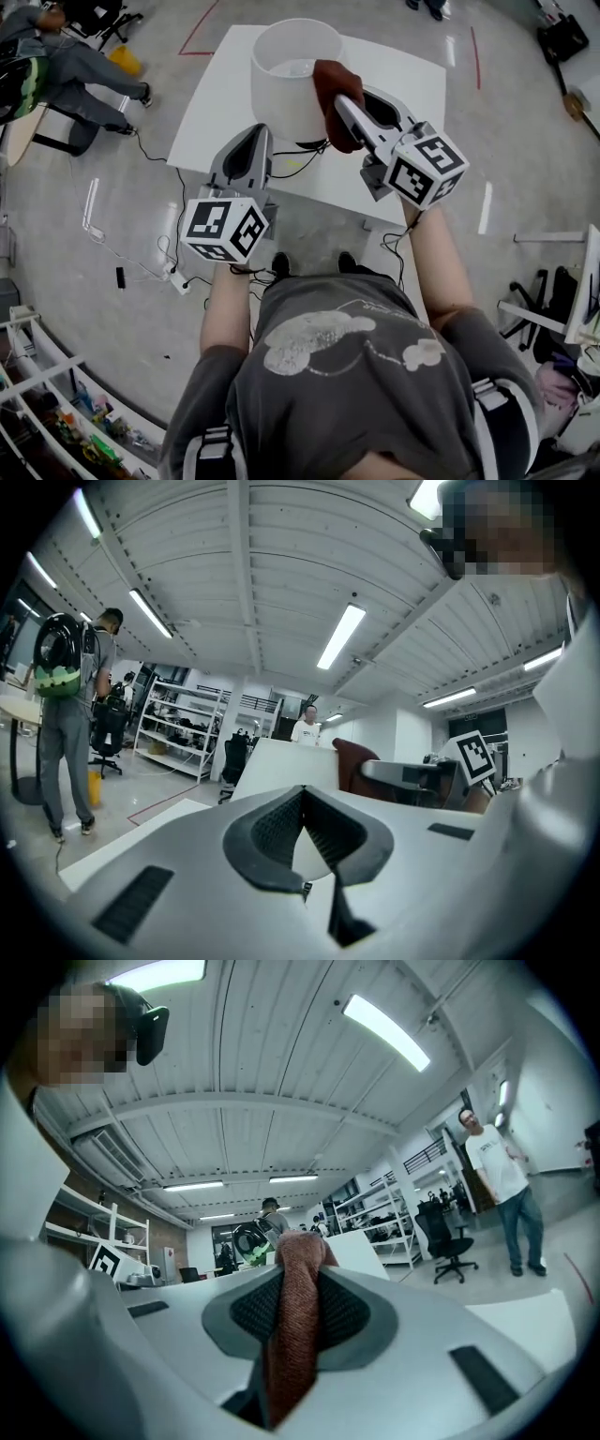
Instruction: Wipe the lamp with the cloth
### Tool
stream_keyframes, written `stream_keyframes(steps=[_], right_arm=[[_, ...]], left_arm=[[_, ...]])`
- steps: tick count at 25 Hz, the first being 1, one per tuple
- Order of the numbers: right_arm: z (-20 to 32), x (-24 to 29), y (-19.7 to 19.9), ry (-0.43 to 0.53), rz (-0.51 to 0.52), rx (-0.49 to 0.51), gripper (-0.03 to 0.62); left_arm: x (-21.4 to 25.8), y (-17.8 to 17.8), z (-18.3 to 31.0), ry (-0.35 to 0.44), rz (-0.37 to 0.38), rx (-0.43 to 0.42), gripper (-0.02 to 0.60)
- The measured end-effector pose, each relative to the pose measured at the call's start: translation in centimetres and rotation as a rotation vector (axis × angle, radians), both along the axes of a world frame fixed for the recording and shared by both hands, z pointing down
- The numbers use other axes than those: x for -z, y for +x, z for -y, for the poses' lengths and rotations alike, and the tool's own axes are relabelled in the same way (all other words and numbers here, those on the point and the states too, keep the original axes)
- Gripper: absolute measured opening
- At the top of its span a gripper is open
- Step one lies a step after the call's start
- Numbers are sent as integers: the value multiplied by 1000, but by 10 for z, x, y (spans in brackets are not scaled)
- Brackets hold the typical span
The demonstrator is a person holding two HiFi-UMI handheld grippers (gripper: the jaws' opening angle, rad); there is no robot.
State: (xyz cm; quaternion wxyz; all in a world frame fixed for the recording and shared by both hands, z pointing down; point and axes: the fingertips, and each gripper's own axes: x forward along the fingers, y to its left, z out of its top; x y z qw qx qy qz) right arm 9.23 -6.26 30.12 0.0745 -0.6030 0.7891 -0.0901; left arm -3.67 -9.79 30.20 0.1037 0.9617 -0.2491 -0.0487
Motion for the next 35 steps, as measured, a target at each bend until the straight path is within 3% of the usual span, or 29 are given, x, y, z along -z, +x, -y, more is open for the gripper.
stream_keyframes(steps=[14,25,29,35], right_arm=[[-17,-75,-10,-112,109,-184,86],[-36,-133,-31,-252,124,-341,86],[-46,-120,-43,-225,128,-378,86],[-43,-55,-53,-67,90,-355,86]], left_arm=[[-40,-4,16,-73,35,-173,8],[-63,-13,24,-109,63,-304,8],[-59,-19,30,-94,62,-335,8],[-37,-27,36,-72,26,-324,8]])
